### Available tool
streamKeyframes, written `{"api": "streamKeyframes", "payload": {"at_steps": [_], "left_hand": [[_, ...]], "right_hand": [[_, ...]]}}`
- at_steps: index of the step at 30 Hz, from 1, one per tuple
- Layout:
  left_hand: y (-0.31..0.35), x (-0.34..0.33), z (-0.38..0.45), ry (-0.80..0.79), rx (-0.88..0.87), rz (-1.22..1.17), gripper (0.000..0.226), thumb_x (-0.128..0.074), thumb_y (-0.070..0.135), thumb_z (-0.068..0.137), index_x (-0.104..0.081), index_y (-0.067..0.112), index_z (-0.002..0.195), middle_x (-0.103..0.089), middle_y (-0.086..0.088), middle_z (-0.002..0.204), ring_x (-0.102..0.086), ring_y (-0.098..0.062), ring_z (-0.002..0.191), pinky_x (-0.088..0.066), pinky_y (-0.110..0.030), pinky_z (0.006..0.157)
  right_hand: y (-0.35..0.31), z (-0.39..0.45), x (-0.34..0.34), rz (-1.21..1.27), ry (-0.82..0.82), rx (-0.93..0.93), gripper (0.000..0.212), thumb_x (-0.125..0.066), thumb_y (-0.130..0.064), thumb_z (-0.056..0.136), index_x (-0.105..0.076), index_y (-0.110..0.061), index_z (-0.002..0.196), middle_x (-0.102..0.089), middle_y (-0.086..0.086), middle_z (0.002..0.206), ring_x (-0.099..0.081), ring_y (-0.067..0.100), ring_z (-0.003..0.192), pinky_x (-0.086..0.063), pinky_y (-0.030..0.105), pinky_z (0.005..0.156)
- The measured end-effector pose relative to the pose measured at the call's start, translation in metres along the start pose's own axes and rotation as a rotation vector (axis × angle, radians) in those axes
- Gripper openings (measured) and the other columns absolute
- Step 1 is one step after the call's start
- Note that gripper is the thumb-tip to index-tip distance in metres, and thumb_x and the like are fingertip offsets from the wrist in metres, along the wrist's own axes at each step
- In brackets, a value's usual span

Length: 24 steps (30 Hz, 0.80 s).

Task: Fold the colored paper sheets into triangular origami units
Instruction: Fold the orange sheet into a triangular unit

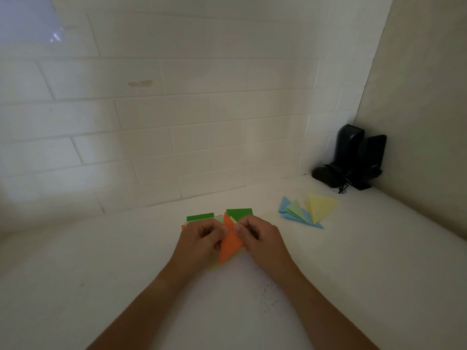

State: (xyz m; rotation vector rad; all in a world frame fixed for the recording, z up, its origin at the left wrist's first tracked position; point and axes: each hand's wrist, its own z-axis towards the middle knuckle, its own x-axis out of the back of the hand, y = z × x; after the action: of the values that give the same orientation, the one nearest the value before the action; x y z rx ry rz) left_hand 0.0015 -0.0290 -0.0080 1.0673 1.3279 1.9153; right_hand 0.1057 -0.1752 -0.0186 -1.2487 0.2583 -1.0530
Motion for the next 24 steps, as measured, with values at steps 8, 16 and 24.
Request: {"api": "streamKeyframes", "payload": {"at_steps": [8, 16, 24], "left_hand": [[-0.0009, 0.0000, 0.0001, 0.020, -0.085, 0.144, 0.033, -0.064, 0.019, 0.101, -0.065, 0.003, 0.072, -0.062, -0.011, 0.066, -0.054, -0.010, 0.060, -0.038, -0.021, 0.061], [0.0002, -0.0026, -0.0012, -0.052, -0.066, 0.052, 0.014, -0.064, 0.011, 0.100, -0.071, 0.010, 0.088, -0.066, 0.000, 0.073, -0.059, -0.007, 0.066, -0.045, -0.018, 0.065], [-0.0032, -0.0054, -0.0014, -0.021, 0.029, -0.070, 0.044, -0.063, -0.005, 0.092, -0.059, 0.025, 0.123, -0.070, 0.005, 0.084, -0.066, -0.009, 0.074, -0.052, -0.024, 0.069]], "right_hand": [[0.0013, 0.0009, 0.0003, -0.004, -0.012, 0.028, 0.021, -0.063, -0.022, 0.102, -0.064, -0.021, 0.081, -0.058, -0.012, 0.066, -0.051, 0.002, 0.061, -0.040, 0.014, 0.061], [0.0028, 0.0015, -0.0004, 0.012, 0.057, -0.003, 0.019, -0.063, -0.019, 0.101, -0.062, -0.028, 0.085, -0.058, -0.008, 0.064, -0.052, 0.005, 0.061, -0.041, 0.019, 0.059], [0.0039, 0.0018, -0.0010, 0.011, 0.076, -0.040, 0.018, -0.061, -0.007, 0.098, -0.063, -0.025, 0.104, -0.071, -0.006, 0.087, -0.066, 0.006, 0.077, -0.049, 0.016, 0.068]]}}
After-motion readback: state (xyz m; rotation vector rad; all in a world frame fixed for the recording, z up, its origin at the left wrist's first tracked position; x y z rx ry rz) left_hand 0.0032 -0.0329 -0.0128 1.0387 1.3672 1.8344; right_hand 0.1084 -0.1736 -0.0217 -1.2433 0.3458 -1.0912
